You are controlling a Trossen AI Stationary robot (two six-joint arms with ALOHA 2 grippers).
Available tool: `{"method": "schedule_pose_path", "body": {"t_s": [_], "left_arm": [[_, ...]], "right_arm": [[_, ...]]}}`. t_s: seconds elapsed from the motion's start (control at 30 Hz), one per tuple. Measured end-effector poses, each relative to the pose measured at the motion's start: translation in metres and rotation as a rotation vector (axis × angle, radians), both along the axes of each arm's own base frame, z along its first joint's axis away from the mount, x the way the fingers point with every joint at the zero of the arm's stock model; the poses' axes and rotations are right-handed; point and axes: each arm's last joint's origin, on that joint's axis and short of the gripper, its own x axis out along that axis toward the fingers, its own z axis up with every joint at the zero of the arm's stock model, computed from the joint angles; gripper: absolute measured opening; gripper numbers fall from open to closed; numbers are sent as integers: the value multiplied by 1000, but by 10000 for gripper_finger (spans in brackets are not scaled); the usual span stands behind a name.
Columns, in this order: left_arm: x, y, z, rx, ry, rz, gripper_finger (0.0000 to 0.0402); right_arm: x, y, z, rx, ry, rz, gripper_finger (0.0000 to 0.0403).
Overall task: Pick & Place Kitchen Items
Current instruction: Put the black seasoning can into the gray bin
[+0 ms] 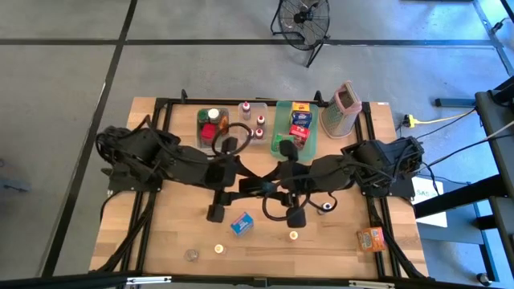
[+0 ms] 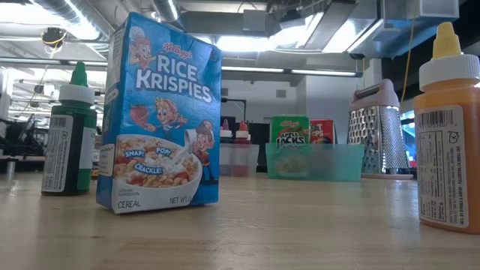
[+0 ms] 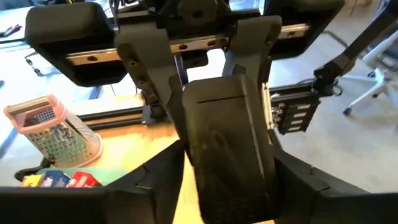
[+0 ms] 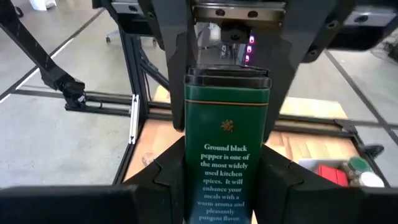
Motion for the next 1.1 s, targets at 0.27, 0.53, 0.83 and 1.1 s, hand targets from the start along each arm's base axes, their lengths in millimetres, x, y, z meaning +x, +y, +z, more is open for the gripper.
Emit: {"method": "schedule_pose_path", "body": {"t_s": [0.27,0.53,0.83,1.1], "left_arm": [[4,0,-4,50,10,2,131],[4,0,-4,47,15,-5,129],[1,2,-5,50,41,22,127],[-27,9,-6,16,134,156,127]], "right_arm": [[-1,-1,-1,6,15,-30,143],[-3,1,-2,18,22,-31,202],[-18,-2,3,5,49,-30,237],[-64,-17,25,120,71,-58,238]]}}
